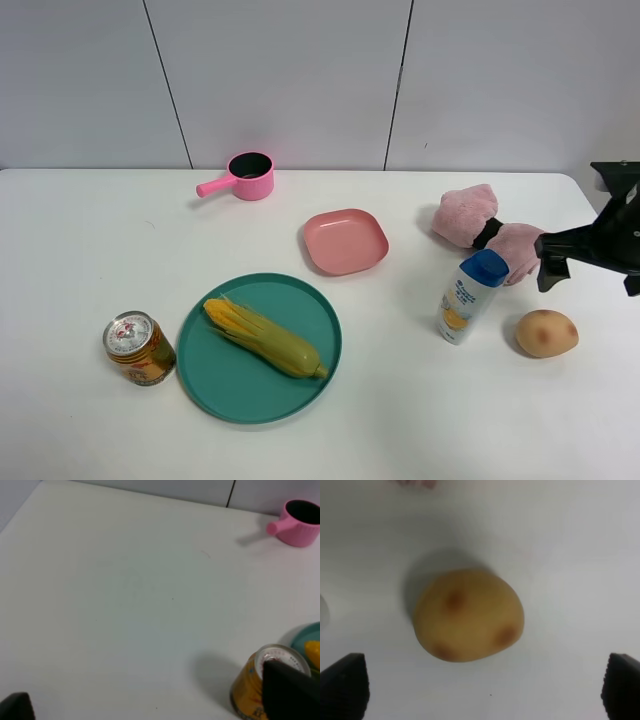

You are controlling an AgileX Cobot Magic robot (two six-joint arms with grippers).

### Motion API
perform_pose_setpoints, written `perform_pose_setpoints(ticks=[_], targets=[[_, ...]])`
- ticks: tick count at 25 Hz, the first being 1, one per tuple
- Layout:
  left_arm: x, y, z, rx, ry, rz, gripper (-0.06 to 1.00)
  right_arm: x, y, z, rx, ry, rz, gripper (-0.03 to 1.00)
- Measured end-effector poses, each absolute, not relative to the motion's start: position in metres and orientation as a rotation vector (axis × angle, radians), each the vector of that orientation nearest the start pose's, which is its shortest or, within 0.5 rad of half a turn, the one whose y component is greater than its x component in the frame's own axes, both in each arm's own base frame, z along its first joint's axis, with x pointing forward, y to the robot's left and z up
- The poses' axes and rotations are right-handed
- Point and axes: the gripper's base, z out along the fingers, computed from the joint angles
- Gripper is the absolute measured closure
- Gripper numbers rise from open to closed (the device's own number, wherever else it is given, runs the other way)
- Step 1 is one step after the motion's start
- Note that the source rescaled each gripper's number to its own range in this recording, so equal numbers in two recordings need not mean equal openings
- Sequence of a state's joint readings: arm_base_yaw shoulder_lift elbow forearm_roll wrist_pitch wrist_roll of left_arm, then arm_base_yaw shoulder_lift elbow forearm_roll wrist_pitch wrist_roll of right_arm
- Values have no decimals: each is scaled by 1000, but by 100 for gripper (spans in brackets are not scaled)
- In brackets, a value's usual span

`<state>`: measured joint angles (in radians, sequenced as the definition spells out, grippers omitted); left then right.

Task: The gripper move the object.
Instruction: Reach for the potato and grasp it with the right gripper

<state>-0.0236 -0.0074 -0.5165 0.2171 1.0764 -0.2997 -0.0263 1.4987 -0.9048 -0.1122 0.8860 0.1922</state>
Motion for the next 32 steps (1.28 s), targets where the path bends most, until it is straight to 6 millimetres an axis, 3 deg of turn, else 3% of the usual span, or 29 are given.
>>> perform_pose_setpoints(ticks=[10, 20, 27, 29, 32], targets=[[-9, 17, 282, -293, 1996, 54, -6, 275, -14, 192, 233, 2985, -105, 1], [-9, 17, 282, -293, 1996, 54, -6, 253, -13, 142, 196, 2941, -84, 1], [-9, 17, 282, -293, 1996, 54, -6, 254, -12, 119, 185, 2950, -74, 1], [-9, 17, 282, -293, 1996, 54, -6, 254, -12, 117, 174, 2948, -78, 4], [-9, 17, 282, -293, 1996, 54, -6, 256, -12, 117, 161, 2933, -81, 17]])
